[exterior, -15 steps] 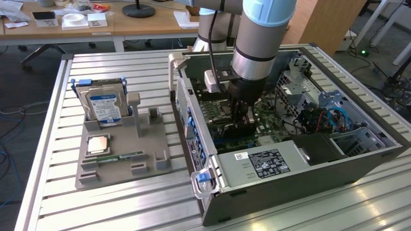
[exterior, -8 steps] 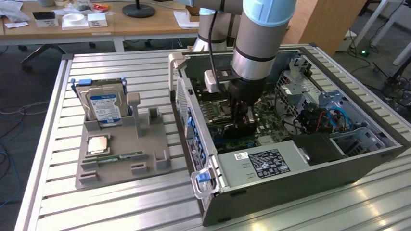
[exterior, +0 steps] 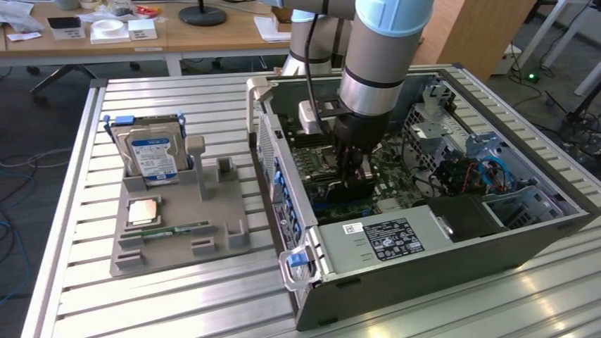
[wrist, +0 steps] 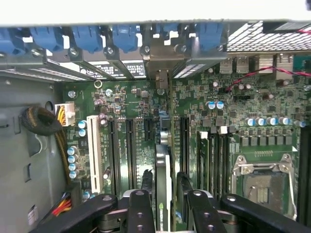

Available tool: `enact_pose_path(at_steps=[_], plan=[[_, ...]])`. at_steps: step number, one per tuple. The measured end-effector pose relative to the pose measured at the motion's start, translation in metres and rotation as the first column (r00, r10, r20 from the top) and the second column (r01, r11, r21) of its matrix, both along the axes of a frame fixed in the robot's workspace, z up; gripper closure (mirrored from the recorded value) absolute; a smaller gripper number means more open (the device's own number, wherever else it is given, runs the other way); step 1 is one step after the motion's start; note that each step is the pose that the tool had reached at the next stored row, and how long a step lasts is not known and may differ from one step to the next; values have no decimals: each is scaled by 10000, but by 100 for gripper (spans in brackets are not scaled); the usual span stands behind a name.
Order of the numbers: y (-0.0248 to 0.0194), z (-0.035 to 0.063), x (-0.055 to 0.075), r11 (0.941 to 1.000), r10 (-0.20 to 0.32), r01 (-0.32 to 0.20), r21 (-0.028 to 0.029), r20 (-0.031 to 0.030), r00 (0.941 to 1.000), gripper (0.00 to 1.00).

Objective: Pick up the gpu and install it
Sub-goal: 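Insert the gpu into the slot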

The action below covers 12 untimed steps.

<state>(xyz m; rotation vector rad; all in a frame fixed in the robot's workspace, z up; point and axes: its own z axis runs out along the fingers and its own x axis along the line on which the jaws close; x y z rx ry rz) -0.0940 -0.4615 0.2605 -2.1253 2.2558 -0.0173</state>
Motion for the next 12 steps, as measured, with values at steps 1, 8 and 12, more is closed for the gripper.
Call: enact_pose_path(at_steps=[1,8,12], plan=[[0,44,0,10000,0,0,1,0,10000,66],[0,363,0,10000,0,0,2,1,10000,66],[0,542,0,10000,0,0,2,0,10000,66]])
